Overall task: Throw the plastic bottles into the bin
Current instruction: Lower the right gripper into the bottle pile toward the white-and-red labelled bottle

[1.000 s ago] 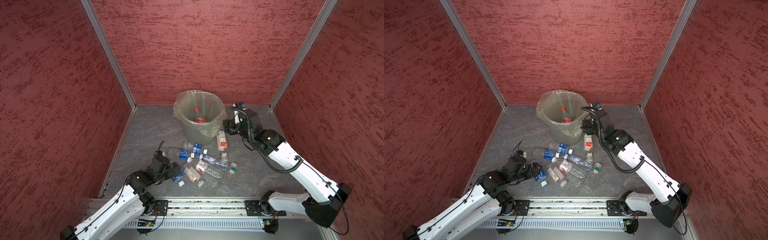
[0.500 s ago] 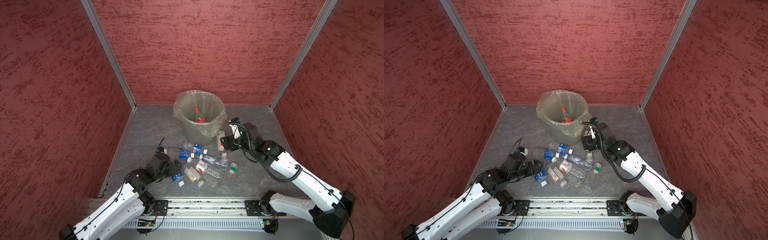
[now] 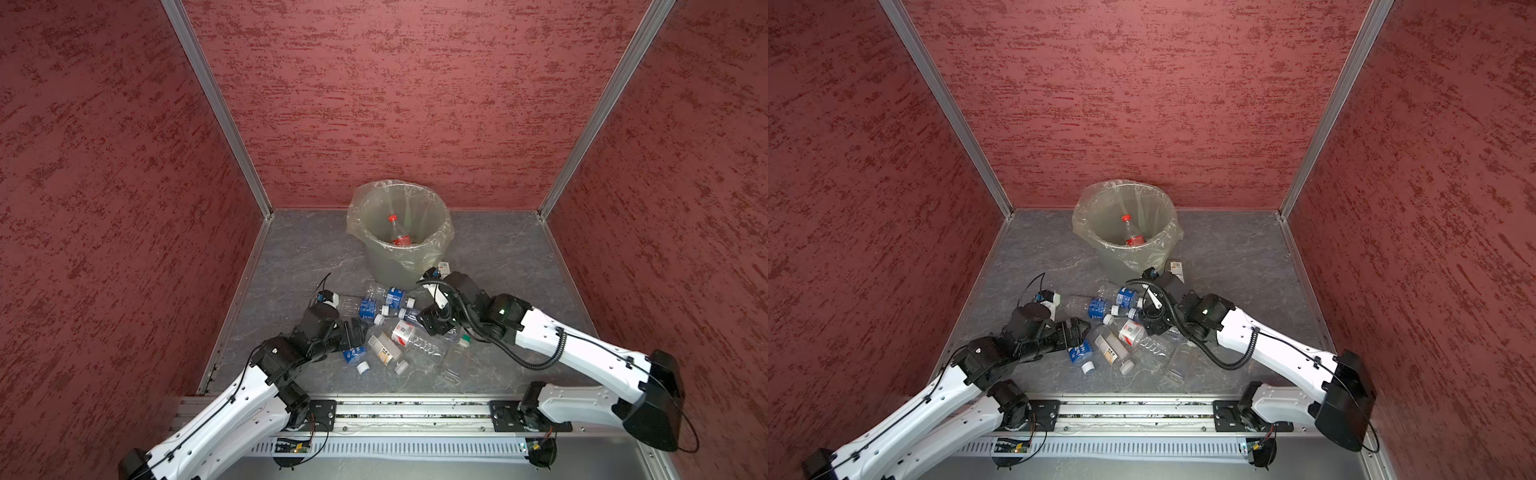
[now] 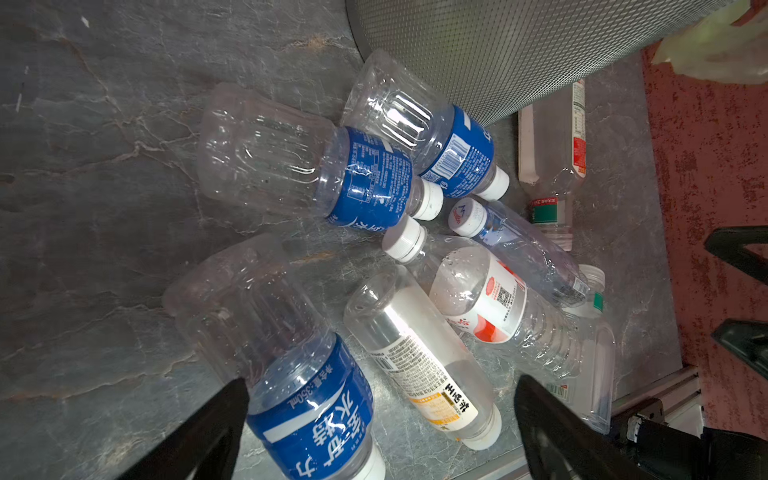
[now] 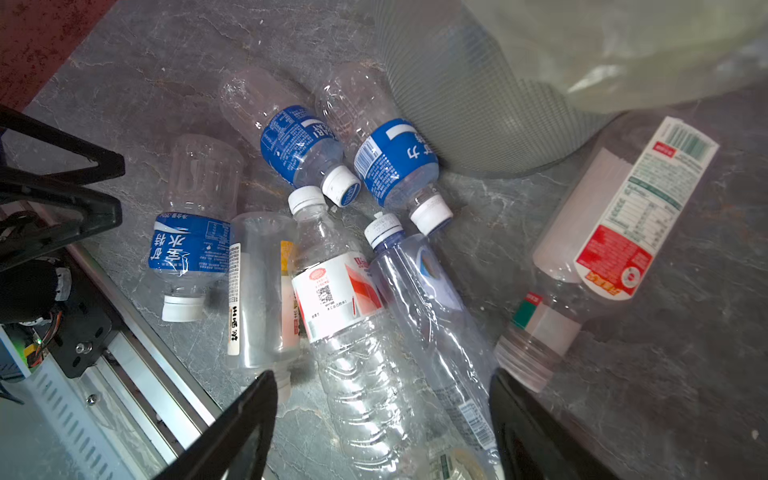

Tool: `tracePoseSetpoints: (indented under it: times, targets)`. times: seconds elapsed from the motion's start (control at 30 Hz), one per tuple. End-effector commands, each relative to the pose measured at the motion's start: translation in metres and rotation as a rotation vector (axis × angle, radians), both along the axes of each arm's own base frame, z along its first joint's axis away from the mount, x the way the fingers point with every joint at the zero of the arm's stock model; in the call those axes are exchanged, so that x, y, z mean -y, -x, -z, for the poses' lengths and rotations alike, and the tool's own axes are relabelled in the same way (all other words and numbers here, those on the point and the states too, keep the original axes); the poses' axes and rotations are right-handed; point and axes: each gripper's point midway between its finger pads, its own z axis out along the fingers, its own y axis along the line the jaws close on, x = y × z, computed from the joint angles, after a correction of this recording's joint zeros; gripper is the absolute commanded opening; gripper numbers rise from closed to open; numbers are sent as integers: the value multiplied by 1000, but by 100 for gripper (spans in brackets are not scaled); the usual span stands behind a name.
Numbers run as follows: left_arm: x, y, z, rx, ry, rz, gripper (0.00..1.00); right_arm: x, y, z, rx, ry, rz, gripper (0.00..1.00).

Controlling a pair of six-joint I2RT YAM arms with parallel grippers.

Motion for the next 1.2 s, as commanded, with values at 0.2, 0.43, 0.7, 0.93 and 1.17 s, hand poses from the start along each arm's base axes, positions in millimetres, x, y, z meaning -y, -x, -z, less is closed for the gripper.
tracePoseSetpoints:
  times: [0.2,0.43,0.7,0.93,1.17]
  targets:
    - [7,1,-1,19,40,32,100,-20,22,22,-56,53,-124,77]
    - [5,2,4,12,39,24,100,-25,32,44,-105,99,-161,72]
    - [6,3,10,2,46,16,100,-29,41,62,-152,131,-200,68]
    - [6,4,12,-6,52,16,100,-30,39,76,-164,165,-201,66]
    - [5,5,13,-10,52,16,100,-28,34,97,-179,243,-203,66]
